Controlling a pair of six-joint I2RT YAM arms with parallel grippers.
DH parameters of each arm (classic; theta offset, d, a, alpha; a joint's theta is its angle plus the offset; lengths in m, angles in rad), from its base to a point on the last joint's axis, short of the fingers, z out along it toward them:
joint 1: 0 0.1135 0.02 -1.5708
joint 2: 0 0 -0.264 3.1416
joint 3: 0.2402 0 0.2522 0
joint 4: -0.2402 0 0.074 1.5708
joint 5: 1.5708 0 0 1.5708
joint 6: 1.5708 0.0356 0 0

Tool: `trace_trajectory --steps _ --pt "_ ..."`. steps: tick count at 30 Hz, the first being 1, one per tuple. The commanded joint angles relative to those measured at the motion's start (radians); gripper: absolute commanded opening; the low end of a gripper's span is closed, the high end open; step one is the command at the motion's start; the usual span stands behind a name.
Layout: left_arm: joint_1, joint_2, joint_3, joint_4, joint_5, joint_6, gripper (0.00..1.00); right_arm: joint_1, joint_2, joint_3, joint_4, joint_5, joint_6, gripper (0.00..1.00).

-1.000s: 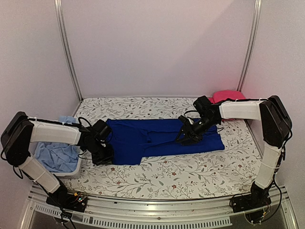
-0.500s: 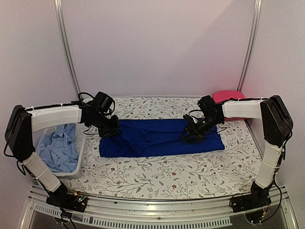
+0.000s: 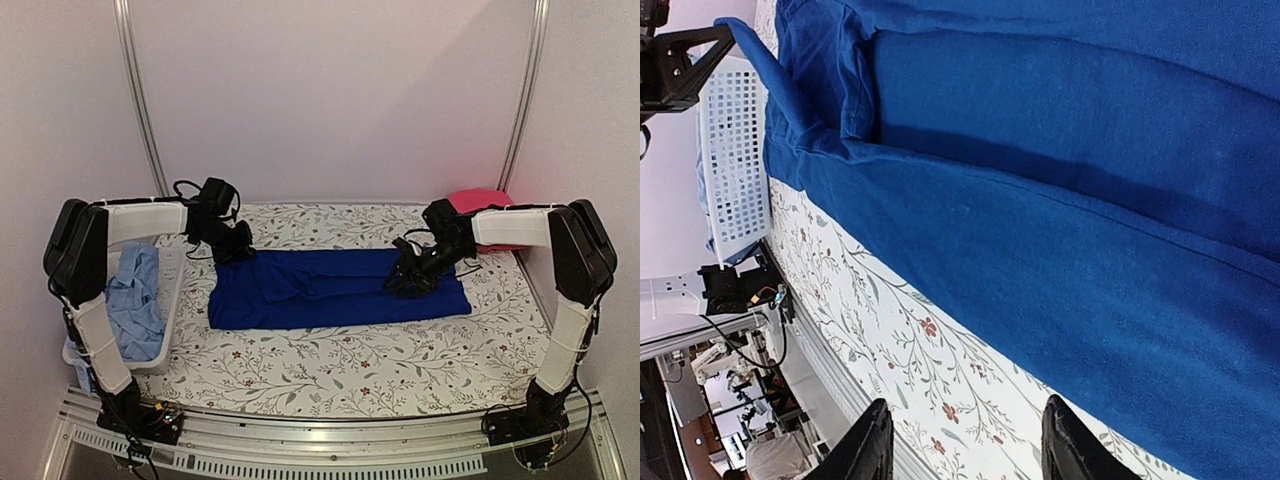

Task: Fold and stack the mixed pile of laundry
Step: Fold the 1/3-folded T-shirt at the center of the board.

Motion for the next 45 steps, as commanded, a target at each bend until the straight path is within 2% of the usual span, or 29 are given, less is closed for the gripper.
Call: trace_trajectory --steps 1,6,11,15,19,28,34,39,45 --pt "0.003 0.022 0.012 0.027 0.040 0.033 0.00 -0.004 -0.007 0.055 0.005 0.001 0.004 0.49" --pt "0.002 0.019 -0.016 0.051 0.053 0.018 0.00 -0.017 0.040 0.127 -0.033 0.120 -0.035 0.49" --pt "0.004 0.009 -0.005 0.047 0.047 0.016 0.00 -0.128 0.024 0.112 -0.072 0.242 -0.066 0.49" --pt "0.004 0.015 0.001 0.044 0.062 0.015 0.00 -0.196 -0.003 0.111 -0.131 0.440 -0.139 0.50" --pt "0.004 0.021 0.001 0.045 0.071 0.015 0.00 -0.222 -0.005 0.085 -0.156 0.578 -0.128 0.50" --pt "0.004 0.013 0.004 0.041 0.067 0.016 0.00 -0.291 0.018 0.044 -0.147 0.652 -0.120 0.50" --pt "0.003 0.012 0.000 0.039 0.064 0.018 0.00 -0.294 0.068 0.064 -0.129 0.606 -0.147 0.49" --pt "0.004 0.007 0.001 0.039 0.059 0.015 0.00 -0.294 0.090 0.066 -0.121 0.579 -0.157 0.43" --pt "0.004 0.003 0.009 0.035 0.057 0.016 0.00 -0.294 0.092 0.074 -0.120 0.565 -0.166 0.17"
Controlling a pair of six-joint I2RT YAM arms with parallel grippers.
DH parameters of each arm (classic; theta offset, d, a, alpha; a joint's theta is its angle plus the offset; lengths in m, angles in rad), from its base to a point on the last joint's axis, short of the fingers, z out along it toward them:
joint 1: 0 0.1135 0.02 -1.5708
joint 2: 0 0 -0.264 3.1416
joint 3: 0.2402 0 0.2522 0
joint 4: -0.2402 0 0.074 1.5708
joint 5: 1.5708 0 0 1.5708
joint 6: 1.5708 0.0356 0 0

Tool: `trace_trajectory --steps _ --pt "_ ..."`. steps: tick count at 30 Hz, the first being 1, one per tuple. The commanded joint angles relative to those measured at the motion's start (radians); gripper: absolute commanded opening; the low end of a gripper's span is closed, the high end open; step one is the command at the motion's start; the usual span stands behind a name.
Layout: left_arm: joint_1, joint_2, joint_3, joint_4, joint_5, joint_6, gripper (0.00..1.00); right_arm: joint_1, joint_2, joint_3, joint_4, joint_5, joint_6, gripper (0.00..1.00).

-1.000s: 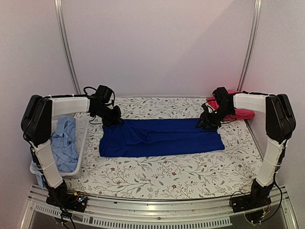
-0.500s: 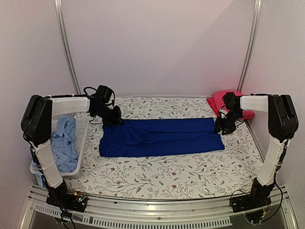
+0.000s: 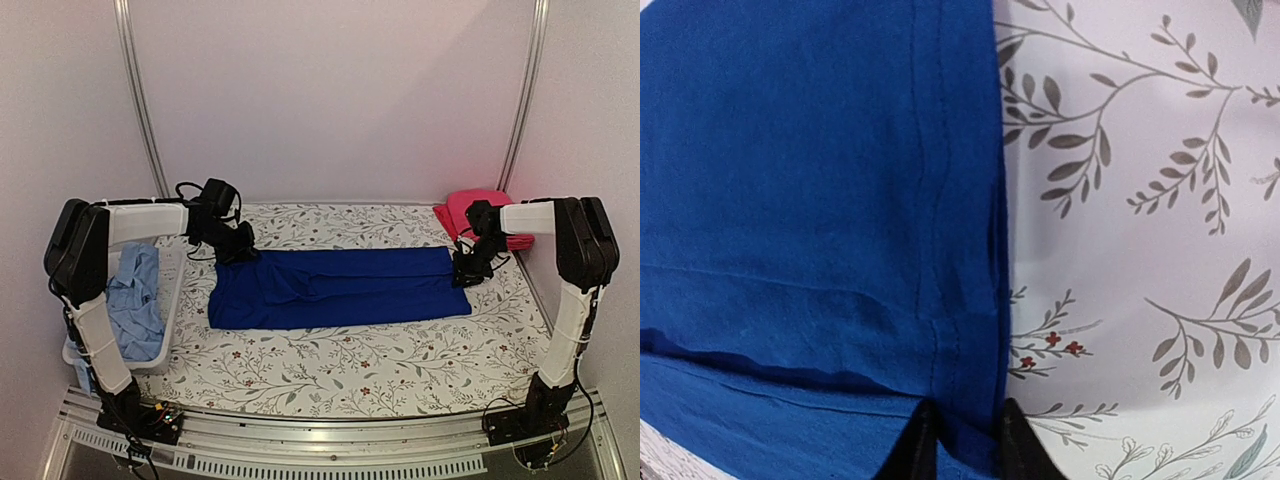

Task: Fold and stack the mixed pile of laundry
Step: Fold the 1/3-folded T-shirt at the center of the board, then adjust the 1/3-folded T-shirt at the center of the board.

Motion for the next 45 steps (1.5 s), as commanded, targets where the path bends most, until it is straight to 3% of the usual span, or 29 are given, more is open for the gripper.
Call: trace_trajectory --steps 1,8,22,35,41,42,45 --pt "0.004 -0.004 0.020 0.007 -0.001 0.006 0.00 0.002 0.008 0.022 0.010 -0.017 -0.011 0.14" --pt "0.004 -0.014 0.063 -0.012 -0.027 0.011 0.00 0.001 -0.011 0.023 0.000 -0.002 -0.014 0.00" --pt "0.007 0.057 0.152 -0.049 -0.033 0.042 0.00 -0.012 -0.041 0.024 0.002 0.001 -0.001 0.00" --pt "0.041 0.080 0.082 -0.106 -0.123 0.013 0.00 -0.040 -0.079 -0.007 0.029 0.018 0.030 0.00" --pt "0.046 0.082 0.084 -0.060 -0.089 0.054 0.00 -0.048 -0.075 -0.024 0.046 0.004 0.035 0.00" --pt "0.046 0.085 0.094 -0.055 -0.064 0.075 0.02 -0.049 -0.068 -0.019 0.045 -0.005 0.036 0.00" --pt "0.024 0.060 0.105 -0.028 -0.032 0.163 0.31 -0.049 -0.052 -0.007 0.034 -0.026 0.037 0.09"
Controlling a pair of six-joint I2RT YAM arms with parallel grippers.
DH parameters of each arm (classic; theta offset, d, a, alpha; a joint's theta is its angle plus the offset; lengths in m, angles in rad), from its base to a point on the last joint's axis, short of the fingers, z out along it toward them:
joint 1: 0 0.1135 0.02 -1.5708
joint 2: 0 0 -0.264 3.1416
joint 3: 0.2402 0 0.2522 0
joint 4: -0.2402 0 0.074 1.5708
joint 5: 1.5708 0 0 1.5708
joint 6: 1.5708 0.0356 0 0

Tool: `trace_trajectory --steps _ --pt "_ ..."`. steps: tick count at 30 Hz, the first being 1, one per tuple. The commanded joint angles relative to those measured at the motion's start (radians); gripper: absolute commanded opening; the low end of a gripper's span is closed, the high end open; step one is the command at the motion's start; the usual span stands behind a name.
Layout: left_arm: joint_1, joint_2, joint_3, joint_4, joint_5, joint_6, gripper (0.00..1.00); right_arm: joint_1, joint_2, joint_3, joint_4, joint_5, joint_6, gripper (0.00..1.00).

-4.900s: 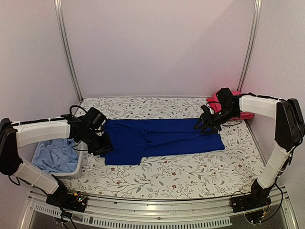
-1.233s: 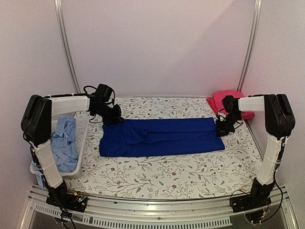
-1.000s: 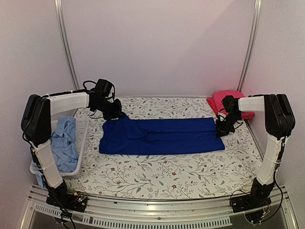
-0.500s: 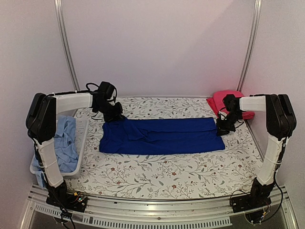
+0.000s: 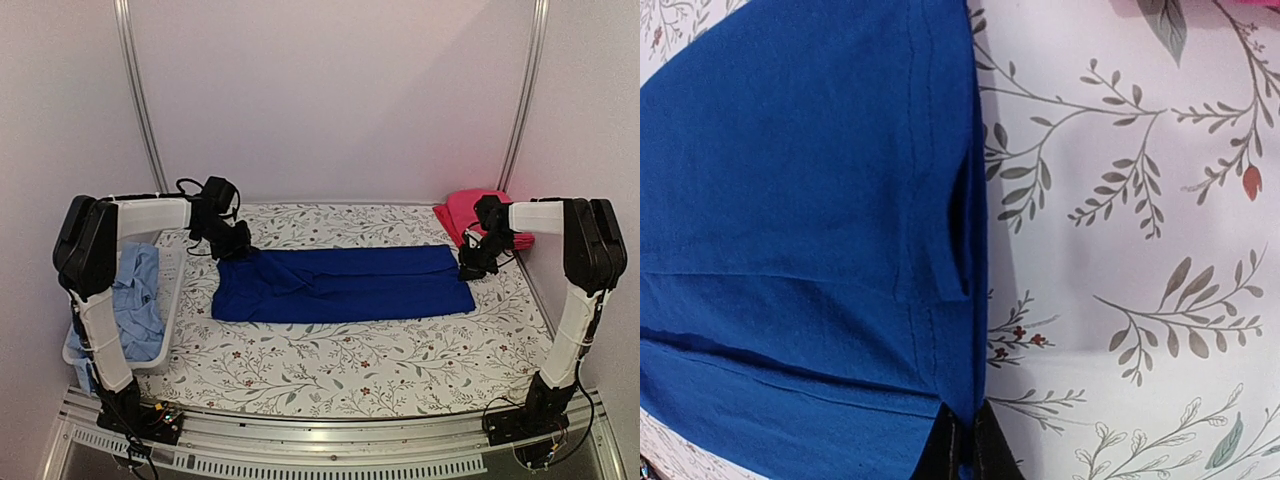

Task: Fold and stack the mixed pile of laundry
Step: Adjust the 1/3-folded T-shirt at the center of the board, then smooth out the rectangle-folded T-shirt at the center of the board.

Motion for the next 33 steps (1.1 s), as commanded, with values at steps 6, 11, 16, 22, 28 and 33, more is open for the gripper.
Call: trace_trajectory --steps 6,11,16,22,28,33 --pt "-0.101 -0.062 0.039 0.007 0.014 0.302 0.53 -0.011 -0.036 0.018 -0.024 0.021 0.027 0.46" --pt "-0.205 -0.036 0.046 -0.010 0.095 0.417 0.48 -0.011 -0.077 0.045 -0.052 -0.019 0.024 0.52" --pt "-0.275 0.040 0.095 -0.043 0.118 0.487 0.42 -0.011 -0.117 0.043 -0.054 -0.134 0.000 0.51" --pt "-0.326 0.154 0.216 -0.118 0.054 0.575 0.37 -0.011 -0.133 -0.012 -0.044 -0.254 -0.019 0.51" --pt "-0.343 0.200 0.243 -0.164 0.015 0.626 0.36 -0.012 -0.146 -0.042 -0.035 -0.256 -0.015 0.50" --pt "-0.342 0.192 0.213 -0.170 0.039 0.659 0.38 -0.010 -0.146 -0.057 -0.024 -0.264 -0.008 0.50"
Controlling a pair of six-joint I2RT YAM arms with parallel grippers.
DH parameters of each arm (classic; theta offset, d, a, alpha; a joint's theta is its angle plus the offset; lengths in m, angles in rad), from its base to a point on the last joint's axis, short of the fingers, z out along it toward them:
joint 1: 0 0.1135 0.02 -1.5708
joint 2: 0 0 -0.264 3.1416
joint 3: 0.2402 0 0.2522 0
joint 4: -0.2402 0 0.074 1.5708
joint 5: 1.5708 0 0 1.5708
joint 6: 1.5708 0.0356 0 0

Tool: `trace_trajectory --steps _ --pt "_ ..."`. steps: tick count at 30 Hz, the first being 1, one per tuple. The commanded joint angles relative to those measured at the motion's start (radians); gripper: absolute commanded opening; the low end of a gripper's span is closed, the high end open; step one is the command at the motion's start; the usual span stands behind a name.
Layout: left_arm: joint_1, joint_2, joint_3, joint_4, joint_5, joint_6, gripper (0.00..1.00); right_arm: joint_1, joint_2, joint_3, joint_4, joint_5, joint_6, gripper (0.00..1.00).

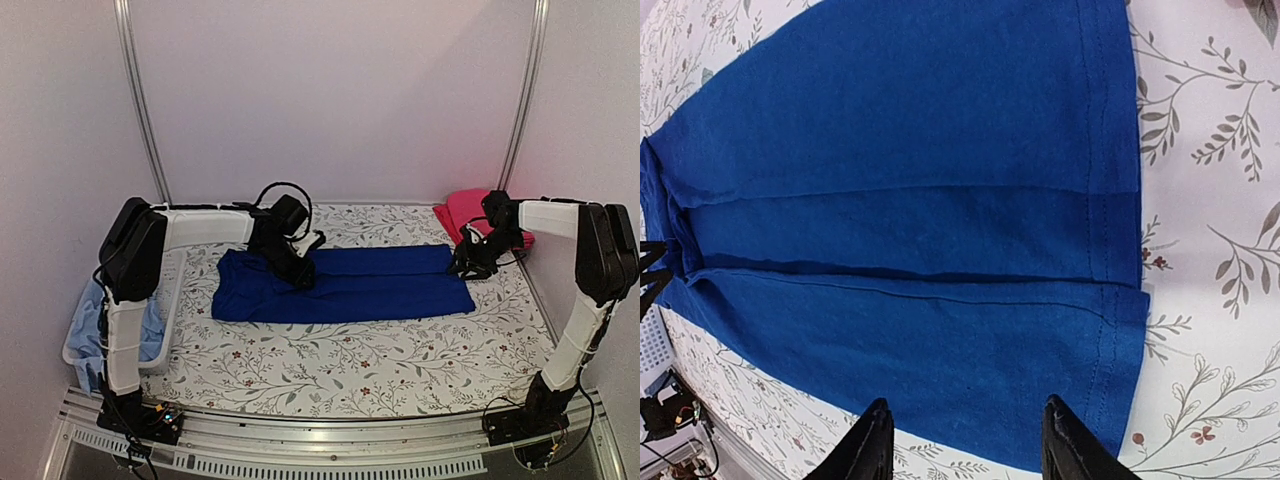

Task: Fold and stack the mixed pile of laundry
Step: Smooth out the rectangle-folded T-shirt at the center of the board.

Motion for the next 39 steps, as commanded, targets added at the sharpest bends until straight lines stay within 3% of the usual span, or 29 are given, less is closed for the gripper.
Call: trace_trajectory --steps 1,7,13,24,33,36,39 --pt "-0.011 -0.014 -0.020 -0.024 0.003 0.056 0.38 -0.002 -0.036 -0.016 0.018 -0.028 -0.001 0.49" --pt "-0.015 -0.019 -0.038 -0.019 0.015 0.070 0.35 -0.004 -0.027 -0.018 0.024 -0.038 0.003 0.49" --pt "-0.015 -0.028 -0.014 -0.014 -0.014 0.078 0.00 -0.003 -0.023 -0.014 0.023 -0.041 0.005 0.49" --pt "-0.010 -0.084 0.013 -0.001 0.006 0.089 0.00 -0.003 -0.030 -0.025 0.023 -0.035 0.004 0.49" --pt "-0.004 0.004 0.099 -0.002 -0.044 0.056 0.00 -0.003 -0.024 -0.023 0.023 -0.041 0.001 0.49" --pt "0.001 0.037 0.132 -0.014 -0.066 0.024 0.06 -0.003 -0.025 -0.023 0.023 -0.044 0.001 0.49" --pt "0.021 0.018 0.116 -0.010 -0.046 -0.047 0.21 -0.003 -0.022 -0.022 0.022 -0.047 -0.001 0.49"
